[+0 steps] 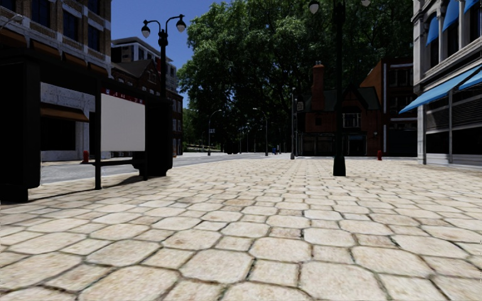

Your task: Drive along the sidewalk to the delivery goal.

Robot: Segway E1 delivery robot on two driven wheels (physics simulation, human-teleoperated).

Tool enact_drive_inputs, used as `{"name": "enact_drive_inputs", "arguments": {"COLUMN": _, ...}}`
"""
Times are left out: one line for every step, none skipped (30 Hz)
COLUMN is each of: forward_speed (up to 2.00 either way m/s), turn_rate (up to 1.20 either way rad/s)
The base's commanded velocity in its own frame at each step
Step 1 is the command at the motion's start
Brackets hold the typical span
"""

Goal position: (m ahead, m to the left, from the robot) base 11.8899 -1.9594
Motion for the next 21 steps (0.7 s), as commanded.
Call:
{"name": "enact_drive_inputs", "arguments": {"forward_speed": 2.0, "turn_rate": 0.0}}
{"name": "enact_drive_inputs", "arguments": {"forward_speed": 2.0, "turn_rate": 0.0}}
{"name": "enact_drive_inputs", "arguments": {"forward_speed": 2.0, "turn_rate": 0.0}}
{"name": "enact_drive_inputs", "arguments": {"forward_speed": 2.0, "turn_rate": 0.0}}
{"name": "enact_drive_inputs", "arguments": {"forward_speed": 2.0, "turn_rate": 0.0}}
{"name": "enact_drive_inputs", "arguments": {"forward_speed": 2.0, "turn_rate": 0.0}}
{"name": "enact_drive_inputs", "arguments": {"forward_speed": 2.0, "turn_rate": 0.0}}
{"name": "enact_drive_inputs", "arguments": {"forward_speed": 2.0, "turn_rate": 0.0}}
{"name": "enact_drive_inputs", "arguments": {"forward_speed": 2.0, "turn_rate": 0.0}}
{"name": "enact_drive_inputs", "arguments": {"forward_speed": 2.0, "turn_rate": 0.0}}
{"name": "enact_drive_inputs", "arguments": {"forward_speed": 2.0, "turn_rate": 0.0}}
{"name": "enact_drive_inputs", "arguments": {"forward_speed": 2.0, "turn_rate": 0.0}}
{"name": "enact_drive_inputs", "arguments": {"forward_speed": 2.0, "turn_rate": 0.0}}
{"name": "enact_drive_inputs", "arguments": {"forward_speed": 2.0, "turn_rate": 0.0}}
{"name": "enact_drive_inputs", "arguments": {"forward_speed": 2.0, "turn_rate": 0.0}}
{"name": "enact_drive_inputs", "arguments": {"forward_speed": 2.0, "turn_rate": 0.0}}
{"name": "enact_drive_inputs", "arguments": {"forward_speed": 2.0, "turn_rate": 0.0}}
{"name": "enact_drive_inputs", "arguments": {"forward_speed": 2.0, "turn_rate": 0.0}}
{"name": "enact_drive_inputs", "arguments": {"forward_speed": 2.0, "turn_rate": 0.0}}
{"name": "enact_drive_inputs", "arguments": {"forward_speed": 2.0, "turn_rate": 0.0}}
{"name": "enact_drive_inputs", "arguments": {"forward_speed": 2.0, "turn_rate": 0.0}}
